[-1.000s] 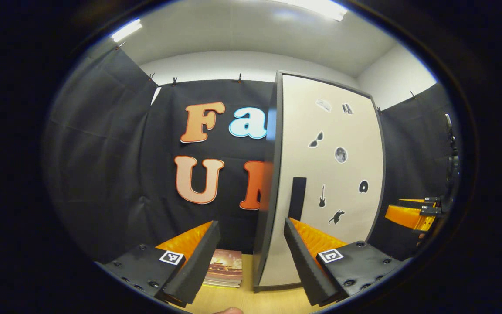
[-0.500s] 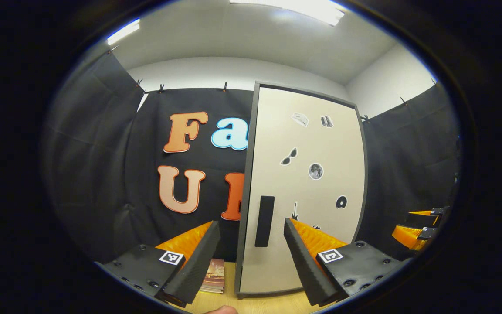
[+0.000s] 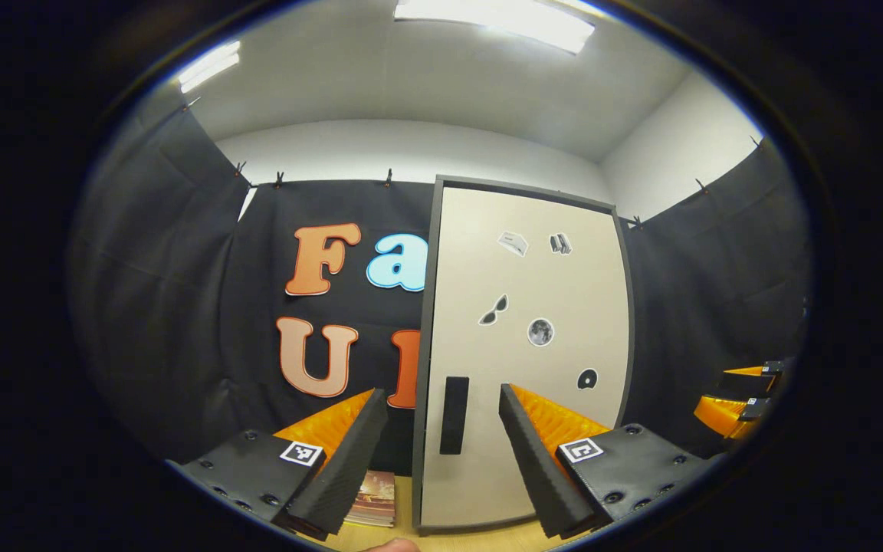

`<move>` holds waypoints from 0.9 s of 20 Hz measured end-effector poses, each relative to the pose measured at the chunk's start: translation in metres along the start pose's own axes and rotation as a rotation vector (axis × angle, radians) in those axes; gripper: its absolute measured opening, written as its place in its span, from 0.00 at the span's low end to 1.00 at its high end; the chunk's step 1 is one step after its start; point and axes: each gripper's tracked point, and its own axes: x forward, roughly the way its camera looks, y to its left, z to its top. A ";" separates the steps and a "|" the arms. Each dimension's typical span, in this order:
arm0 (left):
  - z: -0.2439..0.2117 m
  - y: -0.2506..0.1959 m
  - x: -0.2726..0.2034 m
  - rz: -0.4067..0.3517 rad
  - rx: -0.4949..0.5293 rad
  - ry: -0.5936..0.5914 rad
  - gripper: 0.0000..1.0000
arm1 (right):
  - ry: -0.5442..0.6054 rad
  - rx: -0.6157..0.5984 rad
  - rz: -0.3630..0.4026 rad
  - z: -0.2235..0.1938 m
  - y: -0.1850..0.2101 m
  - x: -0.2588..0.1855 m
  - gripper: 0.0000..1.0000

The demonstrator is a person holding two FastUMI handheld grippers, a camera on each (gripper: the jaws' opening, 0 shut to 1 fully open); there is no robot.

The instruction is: Open the cabinet door with the right hand, grasp the bottle in the cabinet with the left hand and place it on the coaster, then close the cabinet door with the right hand.

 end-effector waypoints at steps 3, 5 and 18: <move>-0.003 0.000 0.000 -0.005 0.012 0.003 0.96 | 0.005 0.012 -0.004 -0.002 -0.001 -0.002 0.94; -0.005 -0.002 -0.003 -0.011 0.015 0.004 0.96 | 0.007 0.007 -0.011 -0.002 -0.002 -0.004 0.94; -0.021 -0.002 0.003 -0.042 0.032 0.002 0.96 | 0.025 0.013 -0.048 -0.010 -0.008 -0.003 0.95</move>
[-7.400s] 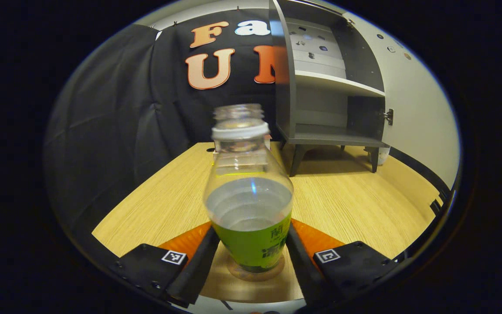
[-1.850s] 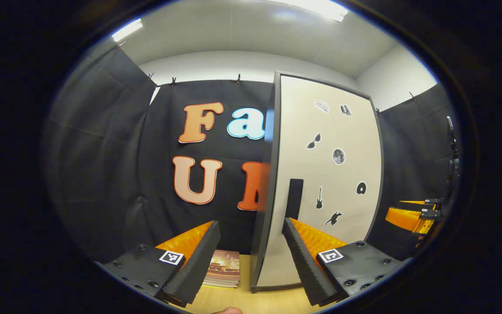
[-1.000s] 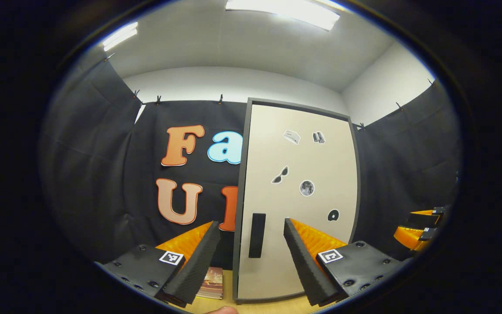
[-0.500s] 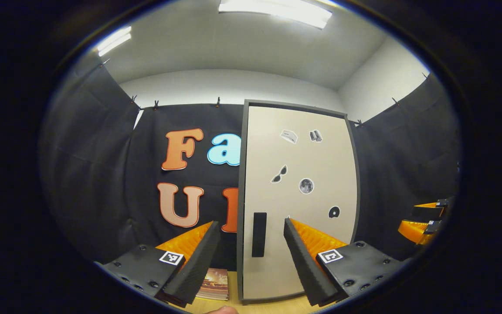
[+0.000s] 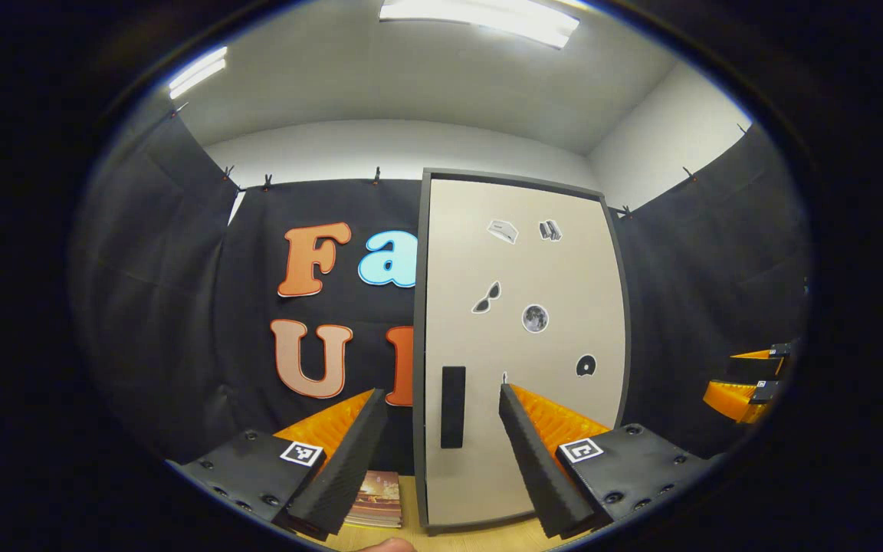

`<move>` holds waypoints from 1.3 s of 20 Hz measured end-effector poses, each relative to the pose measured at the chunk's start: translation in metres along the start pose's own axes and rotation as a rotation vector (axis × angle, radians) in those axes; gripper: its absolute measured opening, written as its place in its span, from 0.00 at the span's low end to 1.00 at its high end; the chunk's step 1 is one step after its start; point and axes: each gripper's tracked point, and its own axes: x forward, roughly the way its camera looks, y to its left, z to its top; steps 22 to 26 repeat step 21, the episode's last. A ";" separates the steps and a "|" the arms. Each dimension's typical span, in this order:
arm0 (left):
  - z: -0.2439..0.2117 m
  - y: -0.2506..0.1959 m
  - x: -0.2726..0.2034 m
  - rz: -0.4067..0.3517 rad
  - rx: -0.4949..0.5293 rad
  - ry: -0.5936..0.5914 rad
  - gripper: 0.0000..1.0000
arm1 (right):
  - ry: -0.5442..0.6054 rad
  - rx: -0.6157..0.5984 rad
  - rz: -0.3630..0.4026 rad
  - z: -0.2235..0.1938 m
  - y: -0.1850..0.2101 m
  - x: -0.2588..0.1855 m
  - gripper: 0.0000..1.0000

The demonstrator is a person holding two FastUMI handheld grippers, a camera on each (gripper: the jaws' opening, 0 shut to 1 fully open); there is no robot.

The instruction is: Open the cabinet door with the right hand, grasp the bottle in the cabinet with the left hand and place it on the coaster, then close the cabinet door with the right hand.

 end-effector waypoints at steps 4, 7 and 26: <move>-0.002 0.004 -0.002 0.011 0.006 -0.011 0.96 | -0.004 -0.002 -0.005 0.001 0.000 -0.001 0.95; -0.005 0.007 0.000 0.012 0.003 -0.006 0.96 | -0.001 0.001 -0.001 0.001 0.003 0.000 0.95; -0.010 0.010 -0.002 0.016 0.003 -0.001 0.96 | -0.001 -0.017 0.008 0.002 0.007 -0.001 0.95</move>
